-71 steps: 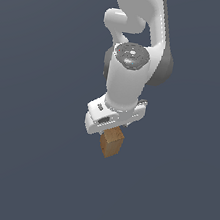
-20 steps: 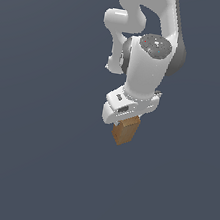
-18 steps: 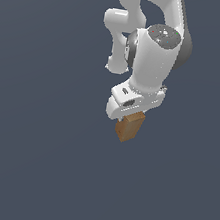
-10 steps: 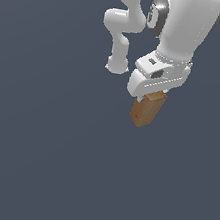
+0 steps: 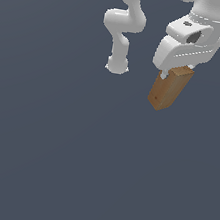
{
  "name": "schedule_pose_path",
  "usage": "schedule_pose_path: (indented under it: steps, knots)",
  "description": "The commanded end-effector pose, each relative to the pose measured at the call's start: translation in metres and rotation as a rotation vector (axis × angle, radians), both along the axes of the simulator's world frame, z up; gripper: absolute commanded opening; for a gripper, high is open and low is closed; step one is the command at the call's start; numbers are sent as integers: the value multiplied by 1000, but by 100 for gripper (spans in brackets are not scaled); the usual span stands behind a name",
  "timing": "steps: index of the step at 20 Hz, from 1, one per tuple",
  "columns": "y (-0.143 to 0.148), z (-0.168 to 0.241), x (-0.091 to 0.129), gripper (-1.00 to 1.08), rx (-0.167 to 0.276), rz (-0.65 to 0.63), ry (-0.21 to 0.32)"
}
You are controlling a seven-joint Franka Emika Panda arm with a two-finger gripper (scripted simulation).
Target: Pick up the object and move it to a goal position.
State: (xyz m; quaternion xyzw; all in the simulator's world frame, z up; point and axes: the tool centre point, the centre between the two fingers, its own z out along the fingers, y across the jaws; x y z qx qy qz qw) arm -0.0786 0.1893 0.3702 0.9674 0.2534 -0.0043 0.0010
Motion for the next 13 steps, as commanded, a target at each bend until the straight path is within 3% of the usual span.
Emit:
schedule_pose_path:
  steps: [1,13]
  knots:
    - [9,18,-6,-100,3,-1,-8]
    - [19,30,-10,-100,4,-2,-8]
